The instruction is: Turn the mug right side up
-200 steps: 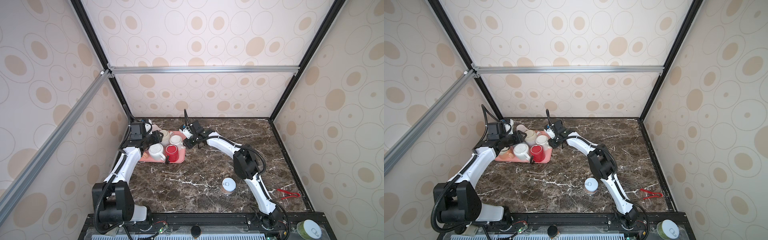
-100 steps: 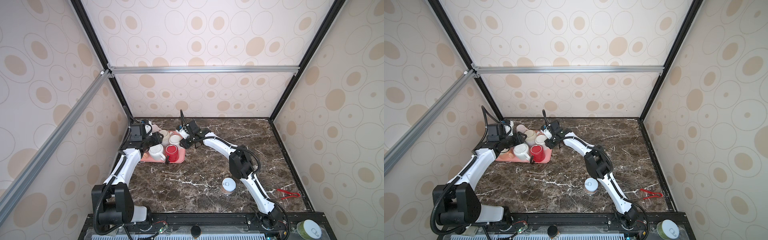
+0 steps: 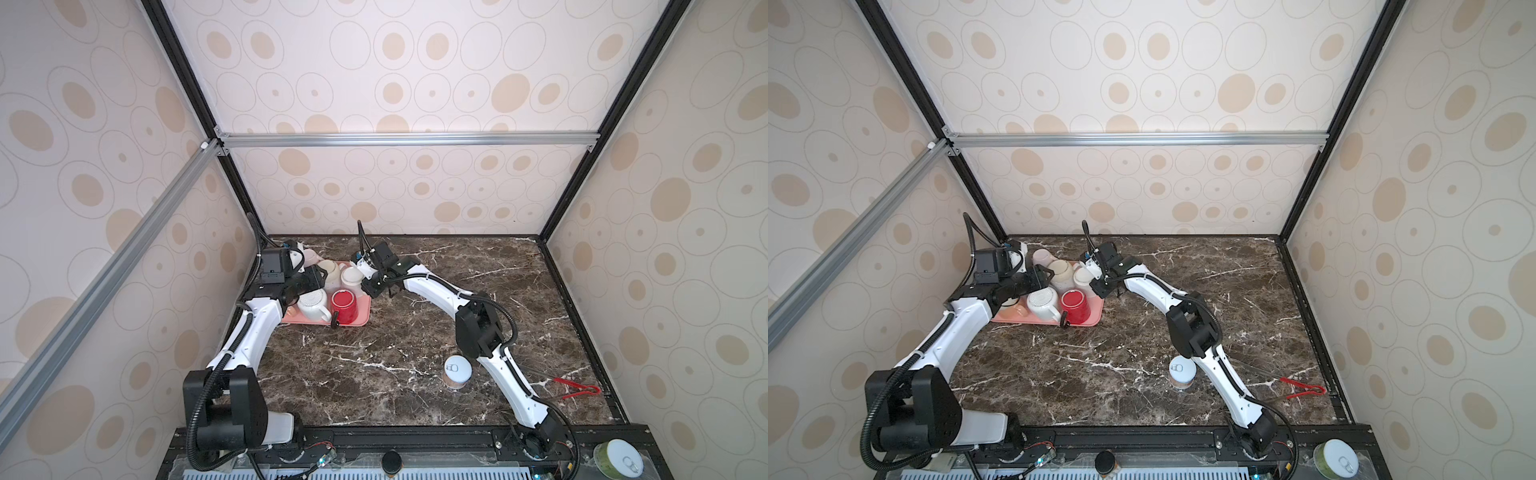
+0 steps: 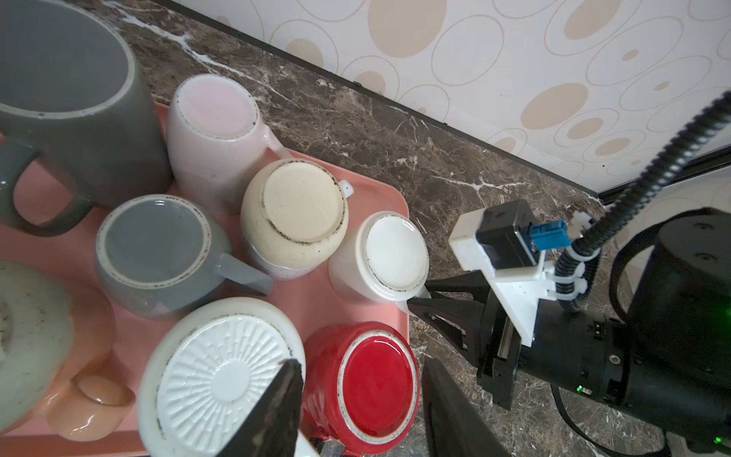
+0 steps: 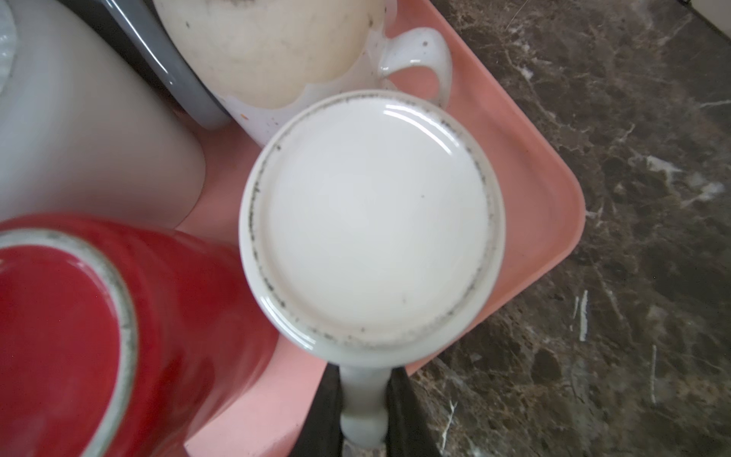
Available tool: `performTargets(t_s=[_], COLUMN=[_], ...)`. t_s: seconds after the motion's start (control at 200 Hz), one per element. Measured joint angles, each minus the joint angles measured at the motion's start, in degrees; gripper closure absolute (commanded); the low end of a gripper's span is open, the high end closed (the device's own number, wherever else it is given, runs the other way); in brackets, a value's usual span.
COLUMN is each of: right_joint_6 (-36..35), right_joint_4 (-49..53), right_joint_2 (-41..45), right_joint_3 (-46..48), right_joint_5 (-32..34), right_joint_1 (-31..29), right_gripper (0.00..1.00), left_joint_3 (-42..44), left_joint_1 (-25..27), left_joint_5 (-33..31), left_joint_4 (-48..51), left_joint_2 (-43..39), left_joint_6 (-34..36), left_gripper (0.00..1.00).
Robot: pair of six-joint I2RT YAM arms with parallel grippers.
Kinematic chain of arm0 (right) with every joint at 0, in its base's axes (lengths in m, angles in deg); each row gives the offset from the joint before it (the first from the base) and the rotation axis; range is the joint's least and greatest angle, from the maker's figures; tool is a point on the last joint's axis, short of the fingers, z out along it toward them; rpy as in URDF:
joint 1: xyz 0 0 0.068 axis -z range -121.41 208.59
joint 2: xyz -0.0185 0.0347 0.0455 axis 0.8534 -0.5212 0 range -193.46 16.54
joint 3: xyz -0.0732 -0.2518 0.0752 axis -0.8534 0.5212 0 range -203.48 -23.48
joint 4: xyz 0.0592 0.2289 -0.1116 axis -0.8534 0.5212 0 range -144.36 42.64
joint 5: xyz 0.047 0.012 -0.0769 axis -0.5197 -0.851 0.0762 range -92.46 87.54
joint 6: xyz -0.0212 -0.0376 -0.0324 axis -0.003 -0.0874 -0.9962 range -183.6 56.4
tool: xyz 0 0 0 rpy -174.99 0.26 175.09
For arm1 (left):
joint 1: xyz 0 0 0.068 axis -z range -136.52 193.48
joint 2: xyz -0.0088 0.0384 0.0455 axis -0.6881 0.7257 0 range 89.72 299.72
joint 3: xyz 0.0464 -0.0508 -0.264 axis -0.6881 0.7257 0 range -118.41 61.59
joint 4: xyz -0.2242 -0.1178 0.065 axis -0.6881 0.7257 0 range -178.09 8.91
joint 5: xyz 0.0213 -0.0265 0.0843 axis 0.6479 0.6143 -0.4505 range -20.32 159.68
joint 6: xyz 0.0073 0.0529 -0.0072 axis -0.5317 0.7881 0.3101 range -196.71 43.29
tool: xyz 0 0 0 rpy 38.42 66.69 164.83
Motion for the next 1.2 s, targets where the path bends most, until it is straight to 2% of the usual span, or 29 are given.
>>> performTargets(t_s=[0.185,0.4,0.585,0.785,0.945,1.07,1.2], right_joint_6=[-0.3,4.7,15.8,28.9,38.5,46.0,50.4], right_joint_4=[-0.7,-10.7,-24.7,-41.0,-48.7,-54.8,-59.6], right_joint_2=[1.2,13.2,24.0,29.1,32.0,35.2,39.6], right_joint_3=[2.0,20.9,37.4,49.7,55.4,57.5,57.5], right_joint_5=[1.0,1.7,-0.3,-1.8,-4.0,-8.2,-11.8], right_joint_1=[0.0,0.0,1.7,5.7,8.3,9.8,10.8], right_gripper=[1.0,1.0,1.0,1.0,1.0,1.0,1.0], left_joint_3=[0.4,4.3,7.6,14.3,19.3,19.6,19.6], left_joint_1=[0.0,0.1,1.0,3.7,6.2,7.9,9.4], left_joint_5=[0.4,5.4,9.0,11.7,14.1,16.3,18.3], left_joint_4=[-1.2,-8.8,-14.1,-22.6,-30.9,-36.3,-44.4], left_joint_2=[-3.9,-8.5,-10.3,-15.0,-16.3,-15.2,-13.6], left_joint_6=[0.0,-2.7,-6.2,-10.9,-15.5,-18.8,-23.6], left_gripper=[0.49,0.5,0.49,0.43,0.31,0.29,0.29])
